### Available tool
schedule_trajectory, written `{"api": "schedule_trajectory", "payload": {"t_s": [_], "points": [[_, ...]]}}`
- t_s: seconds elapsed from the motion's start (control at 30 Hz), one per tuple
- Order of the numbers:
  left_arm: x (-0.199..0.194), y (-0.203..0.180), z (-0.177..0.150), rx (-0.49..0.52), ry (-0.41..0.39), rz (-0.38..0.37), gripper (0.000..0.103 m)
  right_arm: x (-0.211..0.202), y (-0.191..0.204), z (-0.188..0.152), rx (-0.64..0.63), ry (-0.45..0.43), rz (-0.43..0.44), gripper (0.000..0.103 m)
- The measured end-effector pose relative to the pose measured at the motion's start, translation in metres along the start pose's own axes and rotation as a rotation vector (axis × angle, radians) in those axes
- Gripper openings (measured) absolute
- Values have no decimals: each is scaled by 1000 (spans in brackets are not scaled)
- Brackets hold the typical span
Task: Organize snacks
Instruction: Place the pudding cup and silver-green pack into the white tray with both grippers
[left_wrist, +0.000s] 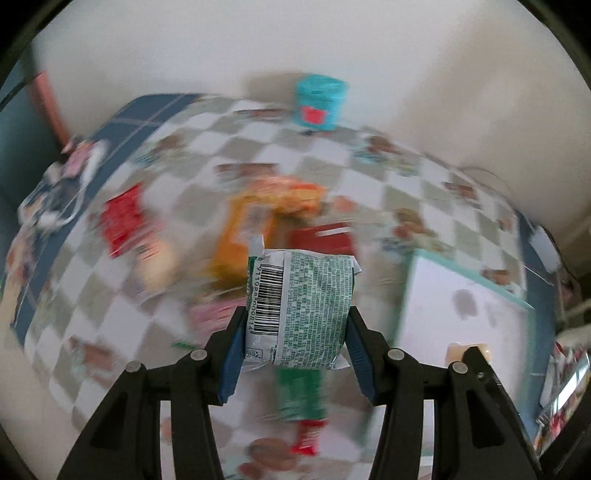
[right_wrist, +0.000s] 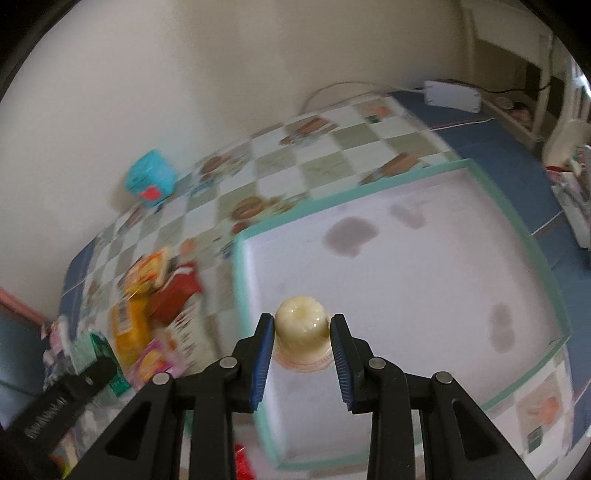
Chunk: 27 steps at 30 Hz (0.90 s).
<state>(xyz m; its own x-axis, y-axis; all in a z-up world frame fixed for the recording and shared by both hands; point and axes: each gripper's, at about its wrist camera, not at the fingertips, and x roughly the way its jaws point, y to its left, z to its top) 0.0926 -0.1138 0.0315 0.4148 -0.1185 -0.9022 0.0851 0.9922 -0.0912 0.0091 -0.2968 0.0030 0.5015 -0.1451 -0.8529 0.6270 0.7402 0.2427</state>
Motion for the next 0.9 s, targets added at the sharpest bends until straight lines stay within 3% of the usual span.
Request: {"api": "schedule_trajectory", "payload": {"t_s": [0.37,0.5,0.57,0.6,0.63,0.67,0.7,0.77,0.9], "points": [[27,-116,9,183,30,-150,53,23,-82,44,149,-29,-169,34],[42,-141,3,227,57,-168,53,29,-99,47,180,-30,-238,34],[48,-144,3,232,71,-177,54,29,-103,46,197,-31,-288,35],[50,-143,3,231,75,-178,57,29,-104,46,198,-28,-300,35],[51,-142,3,230,79,-176,68,29,-104,46,199,-24,-303,36],[50,-140,4,226,82,-173,73,29,-105,46,201,-20,-302,38],[47,-135,6,214,80,-167,78,29,-104,46,202,-12,-302,48],[44,-126,10,192,72,-161,78,26,-103,44,200,-8,-297,66],[28,-91,18,121,43,-107,78,19,-92,41,175,-4,-271,69]]}}
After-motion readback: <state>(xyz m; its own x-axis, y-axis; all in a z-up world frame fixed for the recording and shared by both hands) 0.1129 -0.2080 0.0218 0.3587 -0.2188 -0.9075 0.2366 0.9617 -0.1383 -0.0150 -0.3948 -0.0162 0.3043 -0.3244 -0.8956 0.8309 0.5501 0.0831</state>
